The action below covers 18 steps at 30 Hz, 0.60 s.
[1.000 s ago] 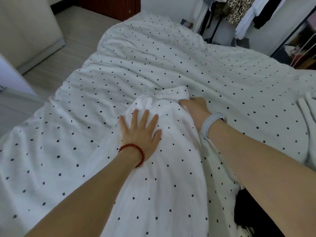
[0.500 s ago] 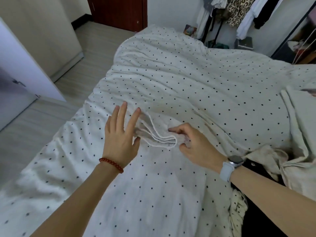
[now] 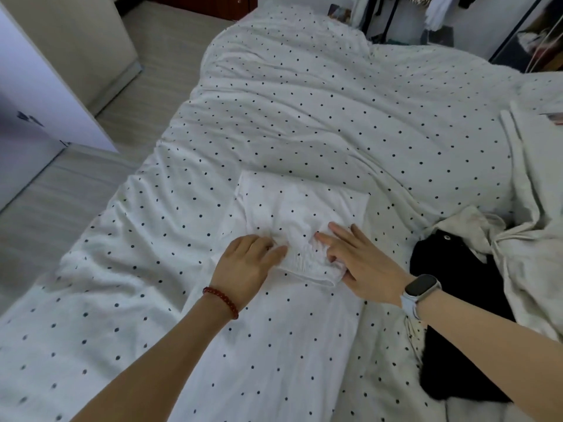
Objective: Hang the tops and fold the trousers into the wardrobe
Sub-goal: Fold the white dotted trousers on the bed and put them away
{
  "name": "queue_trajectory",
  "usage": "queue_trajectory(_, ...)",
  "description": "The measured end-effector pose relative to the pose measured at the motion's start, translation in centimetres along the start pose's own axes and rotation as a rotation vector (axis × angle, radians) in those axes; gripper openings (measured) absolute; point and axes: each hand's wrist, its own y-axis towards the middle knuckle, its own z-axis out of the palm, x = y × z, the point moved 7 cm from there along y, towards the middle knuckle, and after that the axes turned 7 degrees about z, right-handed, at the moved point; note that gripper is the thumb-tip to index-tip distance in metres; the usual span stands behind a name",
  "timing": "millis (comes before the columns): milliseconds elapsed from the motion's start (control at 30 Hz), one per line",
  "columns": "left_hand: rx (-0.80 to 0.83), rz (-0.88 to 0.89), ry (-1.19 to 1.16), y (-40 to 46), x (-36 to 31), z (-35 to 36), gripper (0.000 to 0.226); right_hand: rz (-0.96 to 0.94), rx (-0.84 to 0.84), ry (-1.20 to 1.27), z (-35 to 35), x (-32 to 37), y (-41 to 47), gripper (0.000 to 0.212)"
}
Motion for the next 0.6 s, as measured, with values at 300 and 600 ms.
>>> queue_trajectory(300,-0.091,-0.169,-0.008,4.3,1.1,0.4,0.039,0.344,-0.315,-0.078,-1.9,0.2,2.6,0.040)
queue_trajectory(600,0.268,-0.317,0.098,6.0,3.9,9.0,0.058,0.523,-0.147,-0.101,4.8,-3.5,4.5,0.059)
